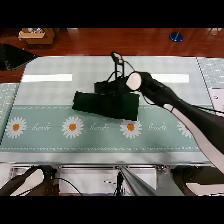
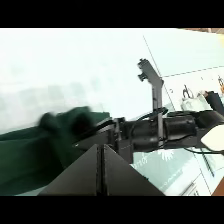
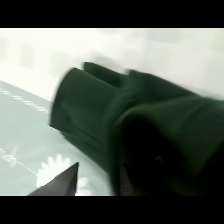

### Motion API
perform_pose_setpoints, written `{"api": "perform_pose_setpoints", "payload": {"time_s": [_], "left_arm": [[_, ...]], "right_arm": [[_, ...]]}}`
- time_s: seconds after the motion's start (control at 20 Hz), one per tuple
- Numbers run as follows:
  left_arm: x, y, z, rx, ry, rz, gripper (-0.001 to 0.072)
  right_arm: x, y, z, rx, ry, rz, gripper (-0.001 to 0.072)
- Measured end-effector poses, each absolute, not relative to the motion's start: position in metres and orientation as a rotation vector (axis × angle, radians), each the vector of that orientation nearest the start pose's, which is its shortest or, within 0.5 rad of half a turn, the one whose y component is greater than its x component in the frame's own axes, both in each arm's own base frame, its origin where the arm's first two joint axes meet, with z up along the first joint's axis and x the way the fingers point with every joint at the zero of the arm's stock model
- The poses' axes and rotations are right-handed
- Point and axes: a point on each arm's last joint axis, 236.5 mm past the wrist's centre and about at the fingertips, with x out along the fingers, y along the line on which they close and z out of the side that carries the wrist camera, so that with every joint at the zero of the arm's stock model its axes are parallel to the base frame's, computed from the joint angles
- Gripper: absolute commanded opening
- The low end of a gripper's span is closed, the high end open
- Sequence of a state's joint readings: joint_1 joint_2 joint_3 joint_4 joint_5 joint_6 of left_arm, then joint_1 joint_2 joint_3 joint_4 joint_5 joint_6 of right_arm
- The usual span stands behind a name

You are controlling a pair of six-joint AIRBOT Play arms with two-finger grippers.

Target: Fold the shirts.

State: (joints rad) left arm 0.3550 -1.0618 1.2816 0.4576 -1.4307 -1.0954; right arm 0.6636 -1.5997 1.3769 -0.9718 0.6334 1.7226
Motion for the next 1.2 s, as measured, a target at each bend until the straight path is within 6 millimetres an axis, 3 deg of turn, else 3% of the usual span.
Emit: {"api": "perform_pose_setpoints", "payload": {"time_s": [0.15, 0.3, 0.45, 0.55, 0.6, 0.7, 0.8, 0.95, 1.2], "left_arm": [[0.357, -0.092, 0.223, -0.526, 0.755, -0.728, 0.0023], [0.357, -0.087, 0.201, -0.523, 0.802, -0.69, 0.0024], [0.358, -0.081, 0.183, -0.519, 0.842, -0.659, 0.0025], [0.358, -0.079, 0.175, -0.514, 0.858, -0.645, 0.0029], [0.359, -0.078, 0.173, -0.513, 0.863, -0.642, 0.0046], [0.359, -0.076, 0.17, -0.509, 0.869, -0.634, 0.007], [0.359, -0.075, 0.167, -0.502, 0.877, -0.626, 0.007], [0.358, -0.071, 0.162, -0.487, 0.892, -0.612, 0.007], [0.357, -0.069, 0.158, -0.475, 0.905, -0.602, 0.007]], "right_arm": [[0.382, 0.42, 0.038, 0.454, 1.022, 0.702, 0.0425], [0.382, 0.392, 0.052, 0.377, 1.028, 0.706, 0.0425], [0.388, 0.319, 0.062, 0.224, 1.075, 0.63, 0.0427], [0.392, 0.247, 0.061, 0.121, 1.138, 0.512, 0.0451], [0.391, 0.209, 0.059, 0.097, 1.179, 0.445, 0.0498], [0.381, 0.147, 0.046, 0.115, 1.273, 0.336, 0.0568], [0.364, 0.11, 0.024, 0.195, 1.368, 0.279, 0.0581], [0.343, 0.104, -0.011, 0.369, 1.429, 0.289, 0.0581], [0.345, 0.137, -0.049, 0.677, 1.363, 0.332, 0.0581]]}}
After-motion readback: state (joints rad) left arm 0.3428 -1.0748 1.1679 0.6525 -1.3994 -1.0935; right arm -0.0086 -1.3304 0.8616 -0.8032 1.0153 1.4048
